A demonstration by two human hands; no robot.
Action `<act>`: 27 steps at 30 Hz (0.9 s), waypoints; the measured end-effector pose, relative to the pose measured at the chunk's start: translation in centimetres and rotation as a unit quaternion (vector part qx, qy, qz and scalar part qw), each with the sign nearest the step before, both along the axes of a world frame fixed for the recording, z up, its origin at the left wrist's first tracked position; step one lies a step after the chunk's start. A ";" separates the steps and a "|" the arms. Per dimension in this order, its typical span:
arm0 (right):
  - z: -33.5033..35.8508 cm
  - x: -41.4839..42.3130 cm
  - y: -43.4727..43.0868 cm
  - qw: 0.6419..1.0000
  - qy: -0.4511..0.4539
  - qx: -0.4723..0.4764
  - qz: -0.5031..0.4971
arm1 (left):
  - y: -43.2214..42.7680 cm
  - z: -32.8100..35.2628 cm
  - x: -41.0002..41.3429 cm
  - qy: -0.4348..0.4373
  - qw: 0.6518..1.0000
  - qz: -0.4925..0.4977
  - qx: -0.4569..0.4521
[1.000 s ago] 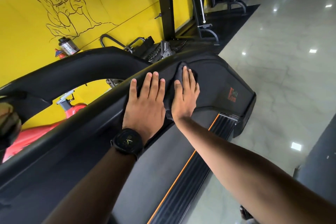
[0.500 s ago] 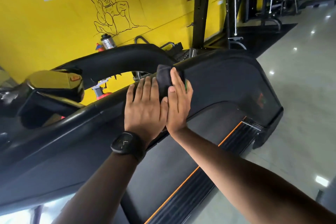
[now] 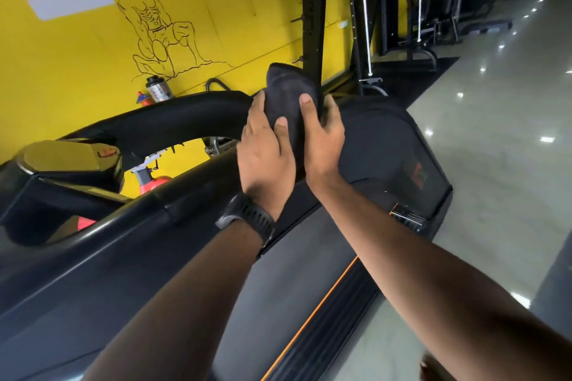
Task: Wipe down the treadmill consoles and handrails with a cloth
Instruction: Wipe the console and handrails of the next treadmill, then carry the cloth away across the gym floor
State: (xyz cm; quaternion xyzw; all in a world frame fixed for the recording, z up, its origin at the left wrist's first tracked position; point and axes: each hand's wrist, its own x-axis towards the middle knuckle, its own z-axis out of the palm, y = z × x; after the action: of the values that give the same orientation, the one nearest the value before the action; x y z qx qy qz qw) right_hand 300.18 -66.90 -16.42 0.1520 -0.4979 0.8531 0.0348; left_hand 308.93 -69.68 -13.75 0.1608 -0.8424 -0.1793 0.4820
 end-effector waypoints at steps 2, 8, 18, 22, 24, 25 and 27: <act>0.7 -2.4 0.5 0.999 -0.027 -0.017 0.037 | 0.7 0.4 -2.6 0.009 0.999 -0.031 0.025; 3.0 -11.0 3.2 0.999 -0.009 -0.033 0.022 | 1.4 2.2 -12.5 0.008 0.992 -0.098 0.078; 4.1 -28.1 8.1 0.997 0.010 -0.022 -0.070 | 4.7 3.5 -31.3 0.025 0.980 -0.167 0.106; 4.6 -35.7 11.1 0.997 -0.007 0.019 -0.077 | 6.9 3.7 -38.6 0.032 0.973 -0.196 0.121; 4.6 -39.0 12.6 0.995 -0.009 0.042 -0.088 | 7.9 3.7 -42.2 0.020 0.972 -0.200 0.124; 4.6 -40.5 13.2 0.994 -0.010 0.052 -0.094 | 8.4 3.7 -43.8 0.012 0.972 -0.201 0.123; 4.7 -43.8 14.7 0.992 -0.008 0.061 -0.107 | 9.6 3.7 -47.3 0.002 0.969 -0.211 0.124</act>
State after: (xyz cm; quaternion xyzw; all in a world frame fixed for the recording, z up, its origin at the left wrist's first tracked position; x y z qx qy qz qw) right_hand 256.40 -52.24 -11.75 0.0931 -0.5626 0.8138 0.1122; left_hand 261.64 -60.10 -10.10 0.0370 -0.8274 -0.3805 0.4115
